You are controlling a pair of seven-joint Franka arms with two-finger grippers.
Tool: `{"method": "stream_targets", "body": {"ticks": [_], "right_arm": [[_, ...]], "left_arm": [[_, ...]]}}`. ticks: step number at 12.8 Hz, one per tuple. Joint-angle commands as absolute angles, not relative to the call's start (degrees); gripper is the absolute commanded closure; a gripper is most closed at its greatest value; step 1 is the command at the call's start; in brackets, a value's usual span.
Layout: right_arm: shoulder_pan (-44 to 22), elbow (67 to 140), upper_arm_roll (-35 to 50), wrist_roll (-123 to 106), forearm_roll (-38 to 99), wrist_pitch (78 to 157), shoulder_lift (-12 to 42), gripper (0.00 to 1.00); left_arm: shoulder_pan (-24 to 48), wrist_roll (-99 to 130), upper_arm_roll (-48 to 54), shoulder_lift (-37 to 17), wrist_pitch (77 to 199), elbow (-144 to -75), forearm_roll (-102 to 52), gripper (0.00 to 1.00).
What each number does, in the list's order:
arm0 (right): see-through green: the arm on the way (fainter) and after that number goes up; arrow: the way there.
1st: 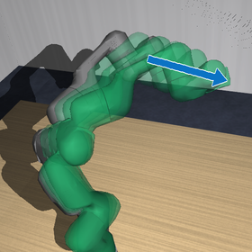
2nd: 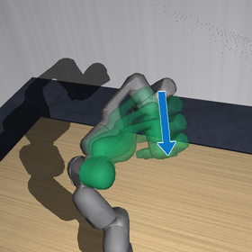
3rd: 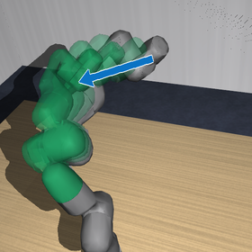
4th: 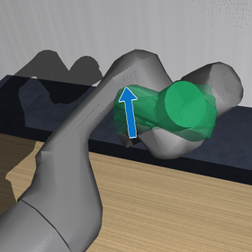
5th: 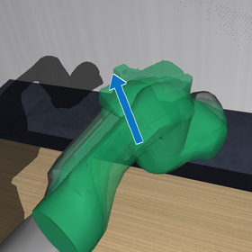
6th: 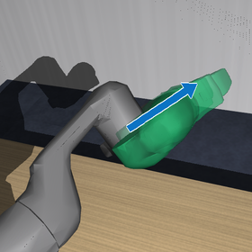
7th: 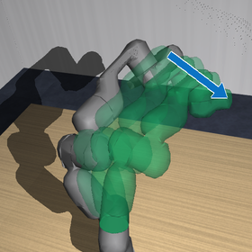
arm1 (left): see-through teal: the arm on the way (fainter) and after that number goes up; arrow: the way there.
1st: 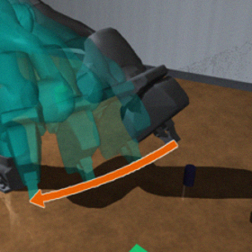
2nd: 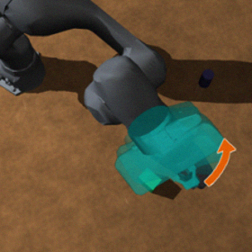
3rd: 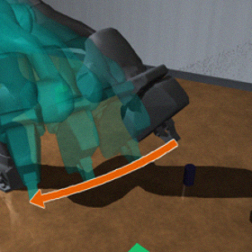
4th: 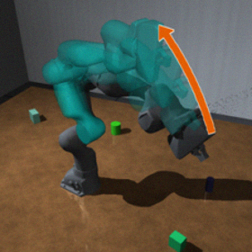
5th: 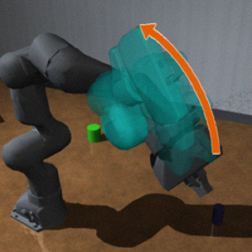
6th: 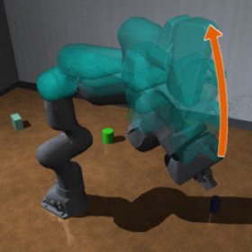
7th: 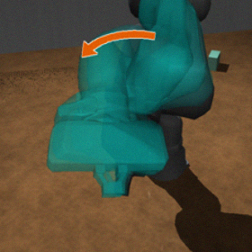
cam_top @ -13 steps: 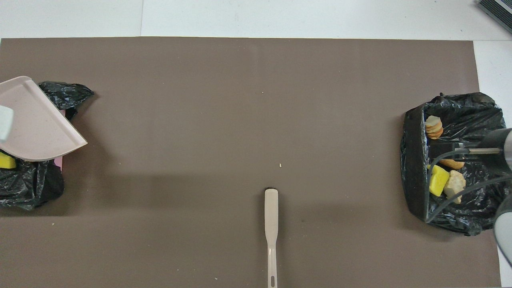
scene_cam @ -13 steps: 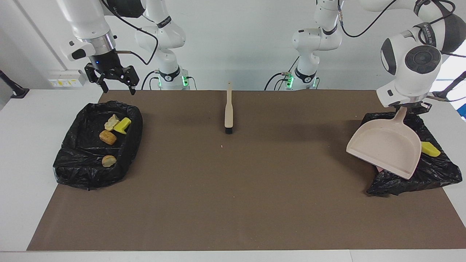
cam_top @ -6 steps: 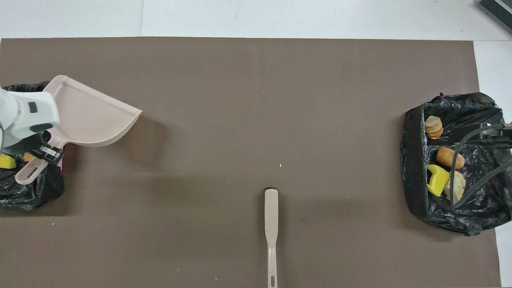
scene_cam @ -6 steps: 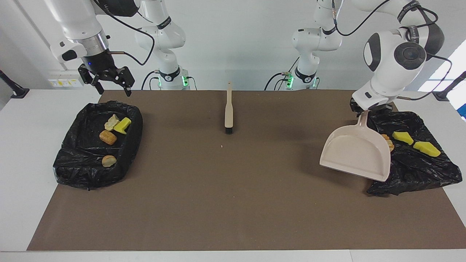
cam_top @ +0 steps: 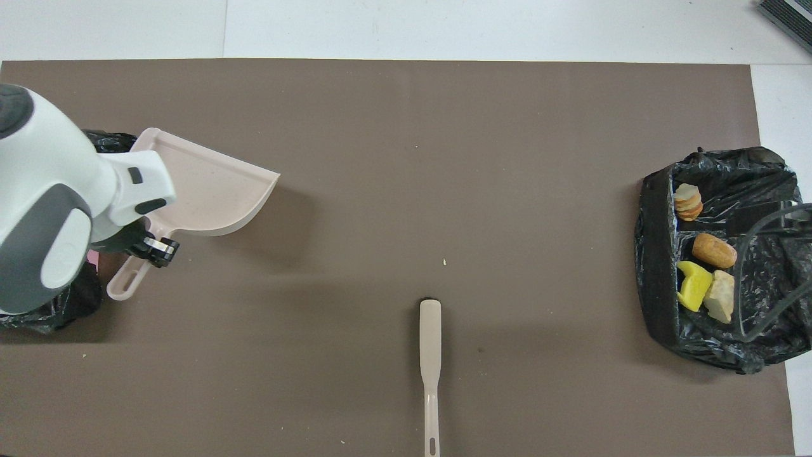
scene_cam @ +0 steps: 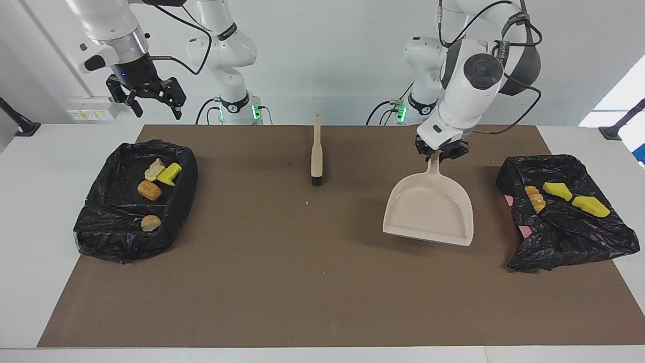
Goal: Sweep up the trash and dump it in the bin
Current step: 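Bring the empty dustpan back to the table center with the left gripper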
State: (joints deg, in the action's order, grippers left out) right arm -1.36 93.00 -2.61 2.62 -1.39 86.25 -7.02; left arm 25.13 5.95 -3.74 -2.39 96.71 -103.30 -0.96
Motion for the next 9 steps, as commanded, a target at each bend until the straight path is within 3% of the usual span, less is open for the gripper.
{"method": "stream_targets", "body": {"ticks": [1,4,9], "right_arm": [[-0.5,92.6,-2.0,1.0,-1.5,86.0,-7.7,0.0],[-0.4,92.6,-2.6,0.9,-1.1,86.0,-7.7,0.0],[-0.4,92.6,-2.2,0.9,-0.9,86.0,-7.7,0.0]], "left_arm": [[32.1,16.3,-4.8,-3.7,104.4,-104.5,-3.4,1.0],[38.9,26.5,-4.9,-10.2,113.9,-103.0,-5.3,1.0],[41.2,29.9,-4.9,-16.0,119.4,-100.3,-8.6,1.0]]}}
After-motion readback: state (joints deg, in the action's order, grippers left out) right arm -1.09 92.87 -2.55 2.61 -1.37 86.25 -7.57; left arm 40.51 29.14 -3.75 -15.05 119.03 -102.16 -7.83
